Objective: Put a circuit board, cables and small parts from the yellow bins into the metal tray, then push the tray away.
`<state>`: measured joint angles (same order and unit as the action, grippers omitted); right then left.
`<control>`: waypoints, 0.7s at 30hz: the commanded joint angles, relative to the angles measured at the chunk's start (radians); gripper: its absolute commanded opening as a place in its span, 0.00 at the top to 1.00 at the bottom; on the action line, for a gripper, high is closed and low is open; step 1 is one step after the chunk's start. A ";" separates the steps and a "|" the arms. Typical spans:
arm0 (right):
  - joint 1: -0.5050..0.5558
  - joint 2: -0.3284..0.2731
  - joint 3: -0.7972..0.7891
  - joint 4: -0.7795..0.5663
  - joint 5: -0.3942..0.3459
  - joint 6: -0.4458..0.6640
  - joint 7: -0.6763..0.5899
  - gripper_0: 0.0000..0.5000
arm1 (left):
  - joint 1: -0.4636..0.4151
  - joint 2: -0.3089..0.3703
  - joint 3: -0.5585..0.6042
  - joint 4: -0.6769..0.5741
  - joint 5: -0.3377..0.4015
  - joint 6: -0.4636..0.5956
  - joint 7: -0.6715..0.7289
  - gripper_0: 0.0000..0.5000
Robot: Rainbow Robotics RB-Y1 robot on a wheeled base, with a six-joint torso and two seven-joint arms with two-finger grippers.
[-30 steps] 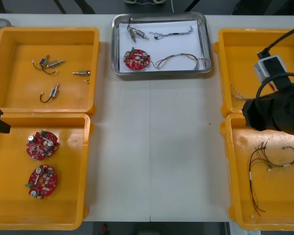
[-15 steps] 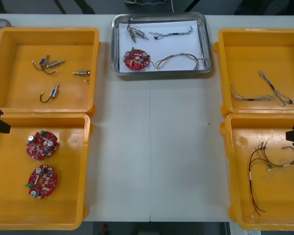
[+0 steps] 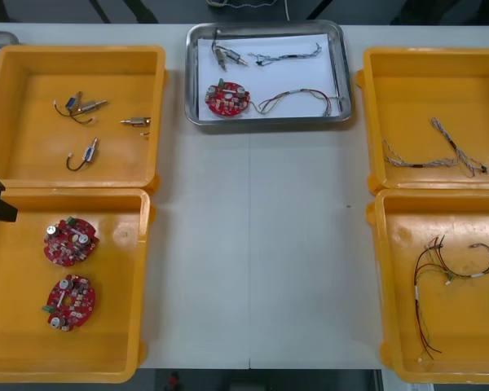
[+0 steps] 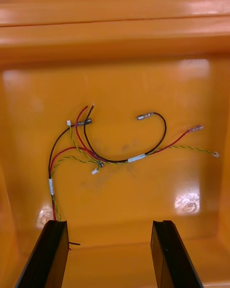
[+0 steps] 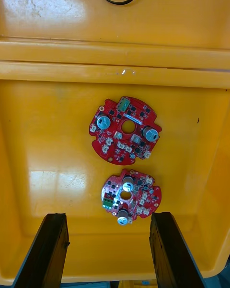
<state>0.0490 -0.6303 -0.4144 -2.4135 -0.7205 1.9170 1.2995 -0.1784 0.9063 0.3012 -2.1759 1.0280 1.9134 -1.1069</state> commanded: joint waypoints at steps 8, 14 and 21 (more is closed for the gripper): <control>-0.055 -0.049 -0.075 0.100 -0.074 0.003 -0.037 0.00 | 0.014 0.045 0.029 -0.027 0.007 0.006 -0.082 0.00; -0.072 -0.074 -0.052 0.102 -0.080 0.003 -0.037 0.00 | 0.014 0.045 0.029 -0.027 0.007 0.006 -0.082 0.00; -0.089 -0.101 -0.038 0.102 -0.088 0.003 -0.012 0.00 | 0.014 0.045 0.029 -0.027 0.007 0.006 -0.082 0.00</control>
<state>-0.0137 -0.6813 -0.4557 -2.3052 -0.7984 1.9170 1.2995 -0.1784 0.9063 0.3012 -2.1760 1.0280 1.9134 -1.1069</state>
